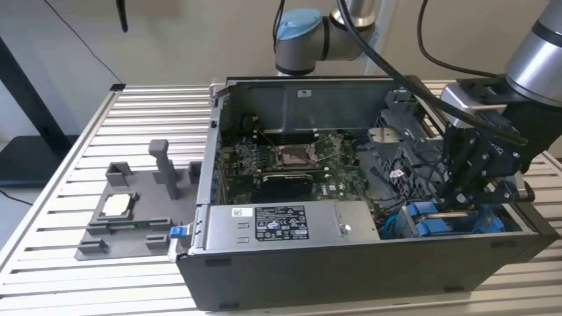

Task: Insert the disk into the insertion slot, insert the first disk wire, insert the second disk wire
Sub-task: 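Insert the second disk wire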

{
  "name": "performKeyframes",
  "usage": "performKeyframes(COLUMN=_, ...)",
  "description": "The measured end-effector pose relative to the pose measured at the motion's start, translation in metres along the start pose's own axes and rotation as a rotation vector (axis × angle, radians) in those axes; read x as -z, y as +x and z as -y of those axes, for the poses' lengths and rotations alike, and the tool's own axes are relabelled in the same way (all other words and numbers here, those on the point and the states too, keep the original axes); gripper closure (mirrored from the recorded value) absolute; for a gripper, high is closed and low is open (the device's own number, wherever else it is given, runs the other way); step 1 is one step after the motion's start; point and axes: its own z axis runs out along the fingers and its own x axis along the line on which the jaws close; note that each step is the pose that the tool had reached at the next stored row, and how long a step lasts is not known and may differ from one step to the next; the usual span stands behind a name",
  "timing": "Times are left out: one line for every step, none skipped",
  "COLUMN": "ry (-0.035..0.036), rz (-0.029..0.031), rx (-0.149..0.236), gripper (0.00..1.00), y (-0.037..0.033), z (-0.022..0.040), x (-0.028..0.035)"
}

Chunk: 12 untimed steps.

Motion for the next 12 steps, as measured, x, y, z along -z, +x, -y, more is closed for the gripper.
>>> performKeyframes(ry=-0.0006, rz=0.0001, rx=0.0, gripper=0.76, y=0.0, z=-0.0001, x=0.0016)
performKeyframes(ry=-0.0011, rz=0.0002, rx=0.0, gripper=0.76, y=-0.0001, z=-0.0003, x=0.0033)
performKeyframes(ry=-0.0016, rz=0.0003, rx=0.0, gripper=0.76, y=-0.0001, z=-0.0003, x=0.0051)
performKeyframes(ry=-0.0023, rz=0.0004, rx=0.0, gripper=0.76, y=-0.0002, z=-0.0004, x=0.007)
performKeyframes(ry=-0.0027, rz=0.0003, rx=0.0, gripper=0.76, y=-0.0003, z=-0.0005, x=0.009)
performKeyframes(ry=-0.0031, rz=0.0002, rx=0.0, gripper=0.76, y=-0.0004, z=-0.0006, x=0.0109)
performKeyframes(ry=-0.0033, rz=0.0003, rx=0.0, gripper=0.76, y=-0.0004, z=-0.0007, x=0.0126)
performKeyframes(ry=-0.0034, rz=0.0002, rx=0.0, gripper=0.76, y=-0.0005, z=-0.0007, x=0.0142)
performKeyframes(ry=-0.0036, rz=0.0002, rx=0.0, gripper=0.76, y=-0.0005, z=-0.0008, x=0.0158)
performKeyframes(ry=-0.0035, rz=0.0002, rx=0.0, gripper=0.76, y=-0.0006, z=-0.0009, x=0.0175)
performKeyframes(ry=-0.0036, rz=0.0002, rx=0.0, gripper=0.76, y=-0.0007, z=-0.001, x=0.0189)
performKeyframes(ry=-0.0036, rz=0.0003, rx=0.0, gripper=0.76, y=-0.0007, z=-0.001, x=0.0201)
